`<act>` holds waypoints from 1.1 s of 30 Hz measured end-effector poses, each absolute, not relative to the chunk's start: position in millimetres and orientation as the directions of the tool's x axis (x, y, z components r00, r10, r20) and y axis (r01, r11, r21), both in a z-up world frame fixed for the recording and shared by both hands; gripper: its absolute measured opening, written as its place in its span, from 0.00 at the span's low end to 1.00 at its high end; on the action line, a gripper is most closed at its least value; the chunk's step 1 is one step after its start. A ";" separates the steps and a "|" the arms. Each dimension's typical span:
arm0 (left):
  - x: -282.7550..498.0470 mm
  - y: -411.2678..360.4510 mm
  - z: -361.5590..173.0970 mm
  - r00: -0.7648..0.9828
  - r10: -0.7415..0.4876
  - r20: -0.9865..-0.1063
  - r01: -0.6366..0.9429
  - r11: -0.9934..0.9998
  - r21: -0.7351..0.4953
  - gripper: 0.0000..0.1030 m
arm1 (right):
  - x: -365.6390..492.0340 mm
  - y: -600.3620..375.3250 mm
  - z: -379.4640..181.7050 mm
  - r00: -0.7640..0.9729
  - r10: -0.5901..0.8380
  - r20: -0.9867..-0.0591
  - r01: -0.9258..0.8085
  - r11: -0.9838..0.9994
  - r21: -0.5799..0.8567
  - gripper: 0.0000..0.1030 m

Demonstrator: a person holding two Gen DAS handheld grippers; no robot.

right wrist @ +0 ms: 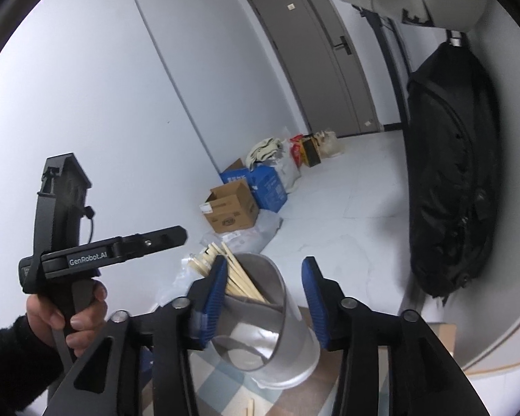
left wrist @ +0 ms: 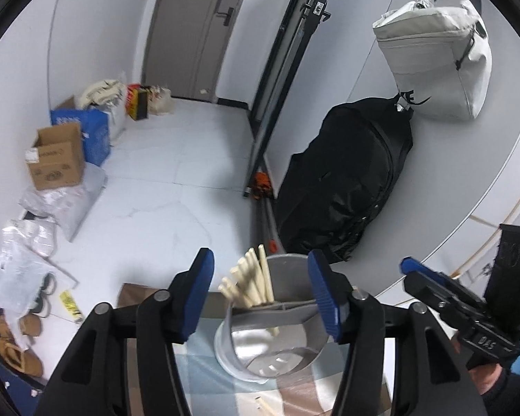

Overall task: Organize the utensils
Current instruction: 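Open both tools to drop the chopsticks into the holder, then move both tools back down to the chopsticks on the mat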

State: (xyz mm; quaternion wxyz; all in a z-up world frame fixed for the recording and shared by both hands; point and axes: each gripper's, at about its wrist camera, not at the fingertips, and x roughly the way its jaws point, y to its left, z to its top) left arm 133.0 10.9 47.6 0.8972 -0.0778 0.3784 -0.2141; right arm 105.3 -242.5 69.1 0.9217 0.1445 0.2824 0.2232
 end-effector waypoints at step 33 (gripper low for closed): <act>28.1 28.3 -4.2 0.737 -0.231 -0.635 0.144 0.972 -0.187 0.83 | 13.9 -214.5 19.3 0.703 0.433 -0.564 -0.326 0.901 0.285 0.94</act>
